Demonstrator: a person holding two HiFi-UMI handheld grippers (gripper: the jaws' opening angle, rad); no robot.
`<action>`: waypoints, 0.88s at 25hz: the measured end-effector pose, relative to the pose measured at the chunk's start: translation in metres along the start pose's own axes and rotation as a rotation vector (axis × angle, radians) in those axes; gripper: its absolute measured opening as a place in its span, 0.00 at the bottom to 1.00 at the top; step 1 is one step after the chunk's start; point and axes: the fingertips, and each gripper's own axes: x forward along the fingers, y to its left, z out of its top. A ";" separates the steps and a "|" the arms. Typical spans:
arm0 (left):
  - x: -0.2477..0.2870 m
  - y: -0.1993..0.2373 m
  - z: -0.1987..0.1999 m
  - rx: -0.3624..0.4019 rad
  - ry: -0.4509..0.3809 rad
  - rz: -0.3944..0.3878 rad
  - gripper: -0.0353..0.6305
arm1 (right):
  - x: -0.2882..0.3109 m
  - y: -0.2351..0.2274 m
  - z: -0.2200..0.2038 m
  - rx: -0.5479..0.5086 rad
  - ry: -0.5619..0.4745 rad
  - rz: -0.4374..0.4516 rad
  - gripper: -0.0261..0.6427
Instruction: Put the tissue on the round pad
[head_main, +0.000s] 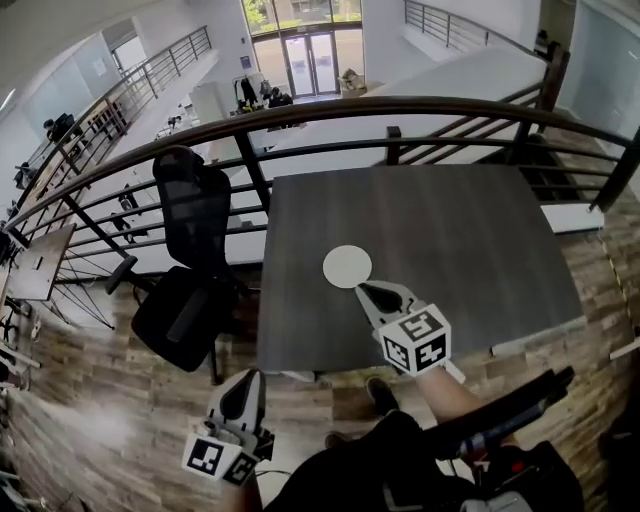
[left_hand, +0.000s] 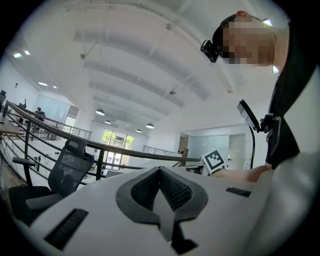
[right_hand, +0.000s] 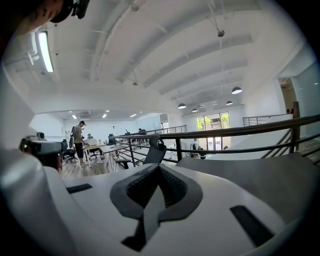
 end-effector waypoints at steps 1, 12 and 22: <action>-0.005 0.002 -0.003 0.002 0.002 -0.010 0.06 | -0.006 0.006 0.000 0.002 -0.004 -0.009 0.04; -0.022 -0.021 0.001 0.016 -0.008 -0.135 0.06 | -0.077 0.044 0.014 0.026 -0.065 -0.103 0.04; 0.017 -0.086 0.011 0.049 -0.013 -0.182 0.06 | -0.138 0.018 0.034 -0.003 -0.100 -0.091 0.04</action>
